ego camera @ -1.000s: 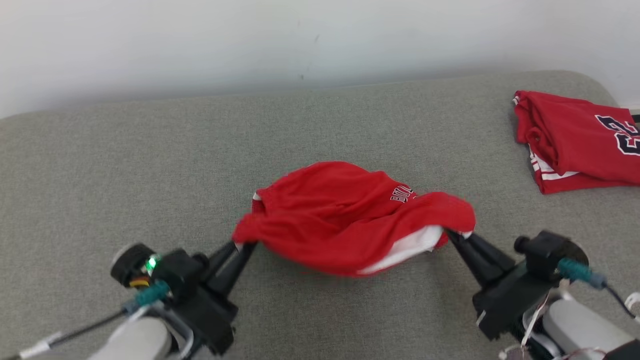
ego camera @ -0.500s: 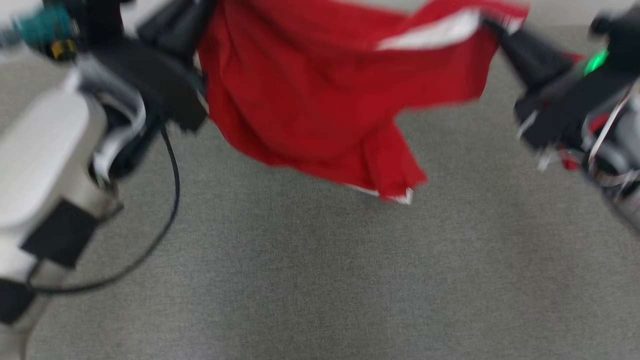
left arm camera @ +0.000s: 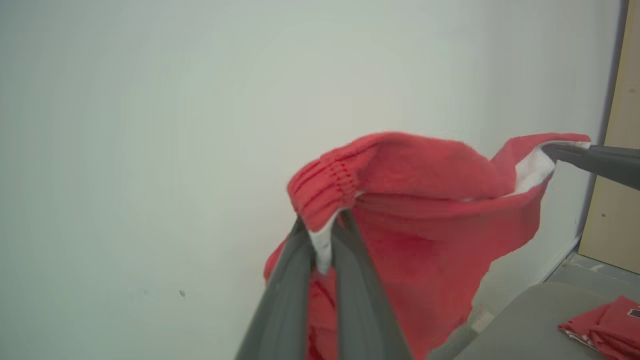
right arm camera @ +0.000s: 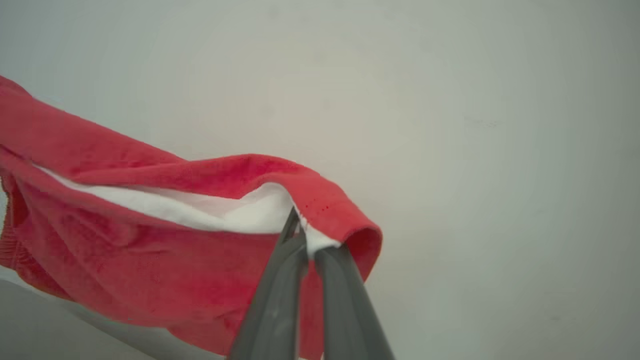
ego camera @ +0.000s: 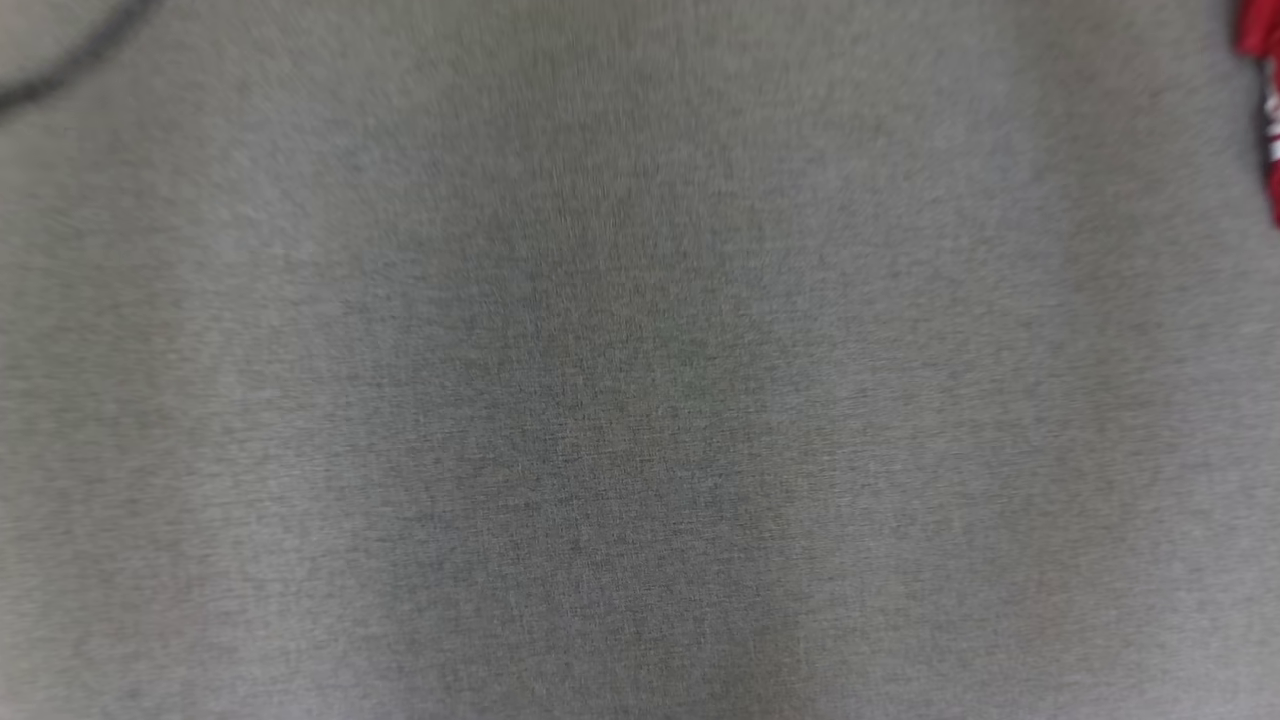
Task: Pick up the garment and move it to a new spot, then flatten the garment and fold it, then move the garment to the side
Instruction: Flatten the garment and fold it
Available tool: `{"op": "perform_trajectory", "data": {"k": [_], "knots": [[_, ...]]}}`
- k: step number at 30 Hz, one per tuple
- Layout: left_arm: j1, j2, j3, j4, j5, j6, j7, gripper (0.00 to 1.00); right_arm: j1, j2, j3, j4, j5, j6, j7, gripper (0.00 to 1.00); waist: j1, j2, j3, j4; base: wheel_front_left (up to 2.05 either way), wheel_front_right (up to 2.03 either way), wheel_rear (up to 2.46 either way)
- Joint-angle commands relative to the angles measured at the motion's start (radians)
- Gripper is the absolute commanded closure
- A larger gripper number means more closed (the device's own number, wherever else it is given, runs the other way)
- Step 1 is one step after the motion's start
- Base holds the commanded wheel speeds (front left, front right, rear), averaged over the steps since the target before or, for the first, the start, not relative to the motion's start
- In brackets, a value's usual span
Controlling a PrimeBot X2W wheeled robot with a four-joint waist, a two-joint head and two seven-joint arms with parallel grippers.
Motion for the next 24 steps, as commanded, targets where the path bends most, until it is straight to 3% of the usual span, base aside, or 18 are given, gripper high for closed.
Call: {"op": "perform_trajectory", "data": {"k": [1, 11, 19, 24], "knots": [[-0.035, -0.006, -0.003, 0.017, 0.011, 0.001, -0.01, 1.0, -0.031, 0.014, -0.002, 0.022, -0.01, -0.003, -0.012, 1.0, -0.0004, -0.0003, 0.125, -0.012, 0.0, 0.0, 0.0], [-0.214, -0.044, -0.082, 0.17, -0.017, 0.002, -0.098, 1.0, -0.178, 0.092, 0.023, 0.215, -0.046, -0.003, -0.098, 1.0, -0.0004, -0.0003, 0.196, -0.01, 0.0, 0.0, 0.0], [-0.167, -0.027, -0.129, 0.217, -0.103, 0.001, -0.164, 1.0, -0.157, 0.093, 0.077, 0.253, 0.001, -0.003, -0.115, 1.0, -0.0004, -0.0003, 0.223, -0.007, 0.0, 0.0, 0.0], [-0.065, 0.002, -0.199, 0.157, -0.125, 0.001, -0.228, 1.0, -0.073, 0.077, 0.122, 0.209, 0.056, -0.003, -0.152, 1.0, -0.0004, -0.0003, 0.198, -0.009, 0.0, 0.0, 0.0]]}}
